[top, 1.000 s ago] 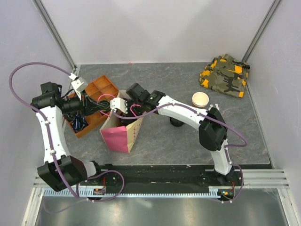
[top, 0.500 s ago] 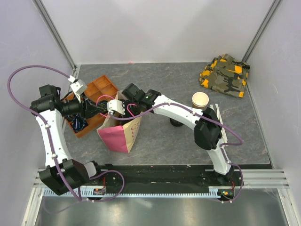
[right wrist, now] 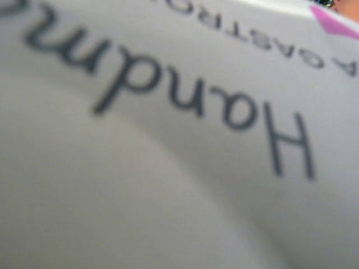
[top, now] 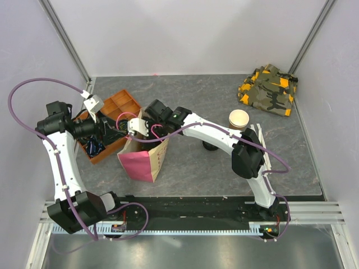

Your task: Pack the takeout coffee

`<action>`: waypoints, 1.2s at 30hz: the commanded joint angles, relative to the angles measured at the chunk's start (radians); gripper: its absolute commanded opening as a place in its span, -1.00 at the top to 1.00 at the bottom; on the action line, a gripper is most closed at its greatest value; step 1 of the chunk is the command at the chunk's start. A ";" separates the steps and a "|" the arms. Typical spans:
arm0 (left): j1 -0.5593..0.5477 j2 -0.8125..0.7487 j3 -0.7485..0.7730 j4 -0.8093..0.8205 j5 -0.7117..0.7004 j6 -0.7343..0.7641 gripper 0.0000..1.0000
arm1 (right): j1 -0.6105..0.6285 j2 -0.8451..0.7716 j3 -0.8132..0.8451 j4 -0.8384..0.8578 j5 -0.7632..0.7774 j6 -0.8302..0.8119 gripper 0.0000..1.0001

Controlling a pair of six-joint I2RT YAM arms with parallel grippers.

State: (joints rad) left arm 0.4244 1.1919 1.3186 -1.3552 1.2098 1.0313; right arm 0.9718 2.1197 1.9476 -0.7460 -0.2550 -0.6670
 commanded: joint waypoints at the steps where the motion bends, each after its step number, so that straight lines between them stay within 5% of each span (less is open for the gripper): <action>1: 0.008 -0.021 0.027 -0.182 0.028 0.035 -0.54 | 0.008 -0.012 0.016 -0.003 0.011 0.032 -0.93; 36: 0.007 0.041 0.044 -0.182 0.042 0.041 -0.47 | -0.005 -0.043 0.132 0.028 -0.007 0.072 -0.96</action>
State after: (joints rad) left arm 0.4244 1.2301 1.3197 -1.3552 1.2140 1.0386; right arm 0.9730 2.1197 2.0251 -0.7269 -0.2497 -0.6064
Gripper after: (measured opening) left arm 0.737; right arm 0.979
